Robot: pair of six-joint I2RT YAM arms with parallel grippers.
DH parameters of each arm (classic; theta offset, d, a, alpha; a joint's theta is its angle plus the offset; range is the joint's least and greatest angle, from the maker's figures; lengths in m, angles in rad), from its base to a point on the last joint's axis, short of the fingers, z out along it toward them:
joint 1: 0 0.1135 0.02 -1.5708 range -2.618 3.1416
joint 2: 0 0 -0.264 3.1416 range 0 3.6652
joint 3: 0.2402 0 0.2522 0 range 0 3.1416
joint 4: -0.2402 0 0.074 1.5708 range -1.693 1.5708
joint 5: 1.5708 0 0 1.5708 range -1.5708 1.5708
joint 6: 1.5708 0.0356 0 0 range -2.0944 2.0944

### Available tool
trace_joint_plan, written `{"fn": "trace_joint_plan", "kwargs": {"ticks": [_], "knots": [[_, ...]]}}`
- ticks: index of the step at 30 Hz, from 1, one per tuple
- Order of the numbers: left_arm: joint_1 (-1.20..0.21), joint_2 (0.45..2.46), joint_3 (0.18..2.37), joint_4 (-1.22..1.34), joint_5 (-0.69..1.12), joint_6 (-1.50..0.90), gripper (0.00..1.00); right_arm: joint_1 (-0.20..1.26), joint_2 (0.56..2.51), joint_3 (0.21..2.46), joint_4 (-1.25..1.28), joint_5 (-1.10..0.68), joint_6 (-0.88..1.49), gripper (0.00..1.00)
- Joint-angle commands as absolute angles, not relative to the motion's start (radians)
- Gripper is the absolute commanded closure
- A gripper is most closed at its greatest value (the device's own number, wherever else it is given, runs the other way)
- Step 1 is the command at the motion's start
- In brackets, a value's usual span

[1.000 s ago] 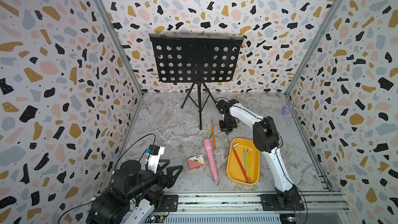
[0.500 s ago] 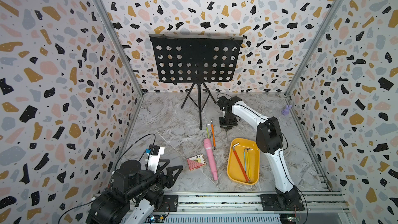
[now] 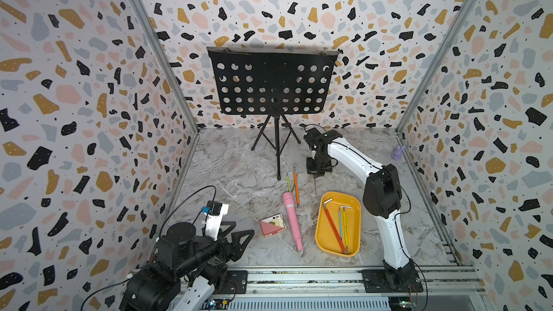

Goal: Put the hex key on the desktop into the storage box
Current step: Pick up the Allen key from the center of the board, then place the Allen key in the storage box.

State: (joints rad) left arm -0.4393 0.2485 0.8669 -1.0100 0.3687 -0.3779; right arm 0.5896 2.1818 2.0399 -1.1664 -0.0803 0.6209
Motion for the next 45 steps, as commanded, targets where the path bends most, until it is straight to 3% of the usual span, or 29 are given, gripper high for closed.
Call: {"fn": "trace_joint_plan", "kwargs": {"ticks": [1, 8, 24, 32, 45], "knots": [[-0.434, 0.258, 0.882, -0.989, 0.377, -0.368, 0.12, 0.594, 2.066, 2.012, -1.206, -0.089, 0.640, 1.00], [-0.433, 0.256, 0.882, -0.988, 0.378, -0.367, 0.12, 0.597, 1.890, 1.873, -1.204, -0.097, 0.637, 1.00], [-0.427, 0.256, 0.882, -0.988, 0.386, -0.364, 0.12, 0.614, 1.478, 1.201, -1.022, -0.126, 0.691, 1.00], [-0.426, 0.256, 0.882, -0.989, 0.387, -0.364, 0.12, 0.614, 1.508, 1.054, -0.916, -0.117, 0.690, 1.00], [-0.426, 0.256, 0.882, -0.988, 0.387, -0.363, 0.12, 0.605, 1.653, 1.040, -0.853, -0.064, 0.646, 1.00]]}}
